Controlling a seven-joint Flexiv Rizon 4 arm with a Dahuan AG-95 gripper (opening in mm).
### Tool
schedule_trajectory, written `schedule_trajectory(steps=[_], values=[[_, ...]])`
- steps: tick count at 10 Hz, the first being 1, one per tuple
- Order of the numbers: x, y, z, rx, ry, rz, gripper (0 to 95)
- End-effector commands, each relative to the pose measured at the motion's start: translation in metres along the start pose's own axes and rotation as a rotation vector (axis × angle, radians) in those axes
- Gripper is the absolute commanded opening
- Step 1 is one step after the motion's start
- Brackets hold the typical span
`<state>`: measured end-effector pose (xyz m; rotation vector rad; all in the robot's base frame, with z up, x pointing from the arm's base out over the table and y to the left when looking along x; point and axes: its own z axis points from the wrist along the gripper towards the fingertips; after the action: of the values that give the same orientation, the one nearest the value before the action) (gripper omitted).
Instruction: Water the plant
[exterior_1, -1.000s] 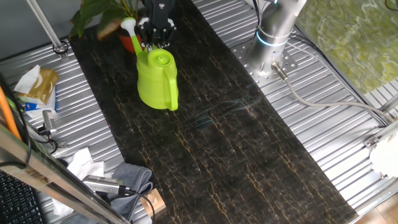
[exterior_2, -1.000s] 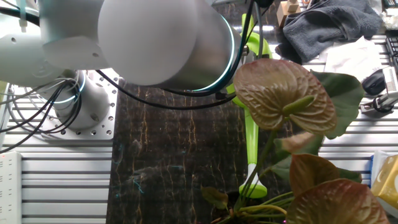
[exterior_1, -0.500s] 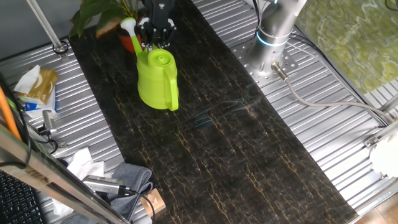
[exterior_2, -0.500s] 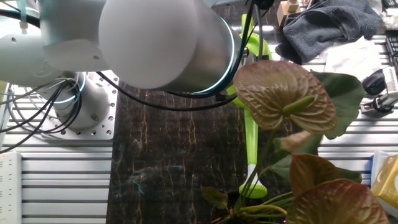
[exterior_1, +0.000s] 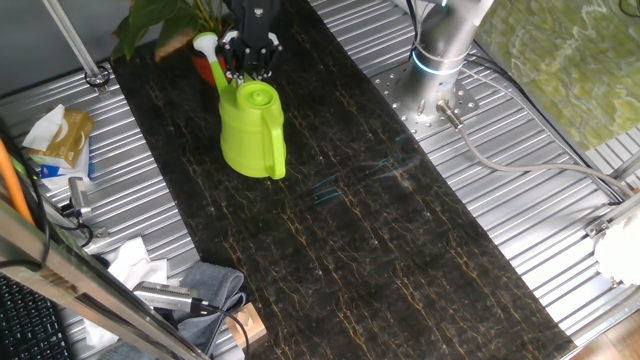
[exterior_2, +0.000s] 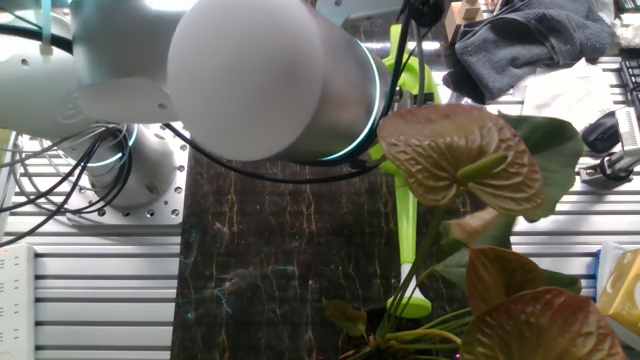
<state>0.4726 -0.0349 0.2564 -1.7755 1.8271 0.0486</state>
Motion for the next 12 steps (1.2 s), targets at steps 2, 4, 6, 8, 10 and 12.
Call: schedule_trajectory(steps=[2, 4, 6, 8, 10, 12], values=[[0.0004, 0.001, -0.0001, 0.002, -0.009, 0.003, 0.0], [0.0008, 0.0011, 0.0003, 0.004, -0.019, 0.005, 0.0], [0.0009, 0.0012, 0.0003, 0.005, -0.022, 0.007, 0.0], [0.0012, 0.0015, 0.0002, 0.004, -0.021, 0.009, 0.0], [0.0022, 0.0026, 0.0002, 0.006, -0.025, 0.012, 0.0], [0.0032, 0.004, 0.0001, 0.008, -0.033, 0.018, 0.0]])
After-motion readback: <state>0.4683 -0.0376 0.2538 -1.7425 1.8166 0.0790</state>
